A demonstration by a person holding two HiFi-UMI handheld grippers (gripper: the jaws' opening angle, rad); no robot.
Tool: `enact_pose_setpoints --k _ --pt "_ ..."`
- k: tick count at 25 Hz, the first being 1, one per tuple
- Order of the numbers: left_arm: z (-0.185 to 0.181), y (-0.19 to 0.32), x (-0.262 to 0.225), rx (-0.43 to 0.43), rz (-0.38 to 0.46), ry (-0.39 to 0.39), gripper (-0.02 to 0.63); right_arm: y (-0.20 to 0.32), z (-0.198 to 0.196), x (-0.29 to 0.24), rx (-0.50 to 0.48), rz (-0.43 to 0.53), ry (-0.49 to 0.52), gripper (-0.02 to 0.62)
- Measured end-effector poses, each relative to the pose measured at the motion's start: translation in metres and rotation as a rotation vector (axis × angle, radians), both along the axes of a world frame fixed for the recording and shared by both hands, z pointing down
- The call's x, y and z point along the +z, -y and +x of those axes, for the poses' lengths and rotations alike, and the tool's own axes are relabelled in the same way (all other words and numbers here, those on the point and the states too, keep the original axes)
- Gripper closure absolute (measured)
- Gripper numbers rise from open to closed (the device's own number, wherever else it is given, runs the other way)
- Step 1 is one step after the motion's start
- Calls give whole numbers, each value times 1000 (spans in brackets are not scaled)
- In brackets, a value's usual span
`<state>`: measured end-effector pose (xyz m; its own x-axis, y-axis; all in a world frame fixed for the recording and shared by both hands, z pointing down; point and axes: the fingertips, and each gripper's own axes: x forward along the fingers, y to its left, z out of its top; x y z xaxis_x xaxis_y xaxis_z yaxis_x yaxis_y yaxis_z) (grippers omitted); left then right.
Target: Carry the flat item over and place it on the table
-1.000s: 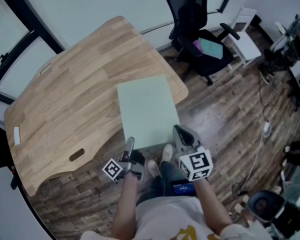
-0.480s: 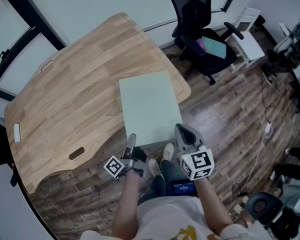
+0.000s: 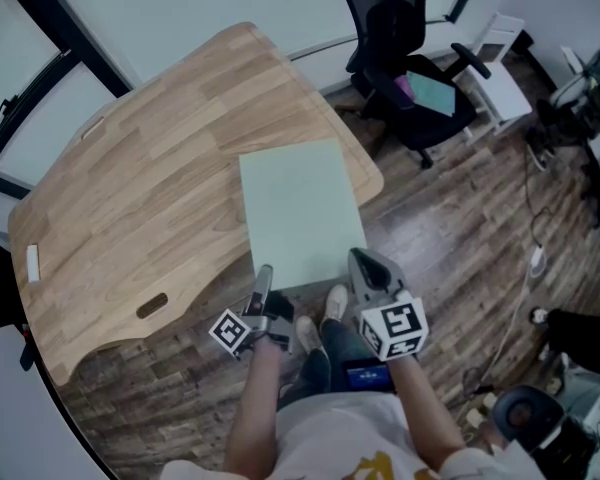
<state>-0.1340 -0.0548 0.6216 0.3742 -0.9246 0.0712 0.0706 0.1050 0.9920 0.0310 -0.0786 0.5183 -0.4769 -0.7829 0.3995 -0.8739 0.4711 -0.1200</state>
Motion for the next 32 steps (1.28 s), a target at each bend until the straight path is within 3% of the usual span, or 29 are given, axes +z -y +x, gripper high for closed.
enact_pose_setpoints --k 32 --pt "13 47 7 -58 10 32 321 27 12 17 -25 -43 -9 597"
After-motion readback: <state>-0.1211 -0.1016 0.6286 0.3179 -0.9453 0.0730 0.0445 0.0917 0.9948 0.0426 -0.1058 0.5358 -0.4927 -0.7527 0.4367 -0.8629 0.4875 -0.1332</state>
